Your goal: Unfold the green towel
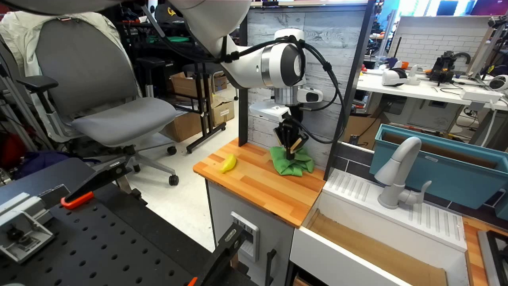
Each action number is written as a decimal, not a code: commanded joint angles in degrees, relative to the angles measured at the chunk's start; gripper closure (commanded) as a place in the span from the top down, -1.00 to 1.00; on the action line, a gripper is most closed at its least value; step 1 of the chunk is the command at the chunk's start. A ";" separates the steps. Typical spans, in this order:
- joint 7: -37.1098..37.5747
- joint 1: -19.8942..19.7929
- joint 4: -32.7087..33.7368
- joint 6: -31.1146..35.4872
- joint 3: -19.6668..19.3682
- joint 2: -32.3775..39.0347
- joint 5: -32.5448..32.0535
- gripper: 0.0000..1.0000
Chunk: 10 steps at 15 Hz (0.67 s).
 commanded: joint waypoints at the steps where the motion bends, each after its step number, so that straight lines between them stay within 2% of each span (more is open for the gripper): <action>1: -0.41 -0.03 0.78 1.69 -1.15 0.36 0.94 -0.99; 3: -0.78 0.11 1.06 1.83 -1.37 0.42 0.78 -0.99; 10: -1.10 2.48 -8.88 8.50 -1.38 -5.40 -2.43 -0.99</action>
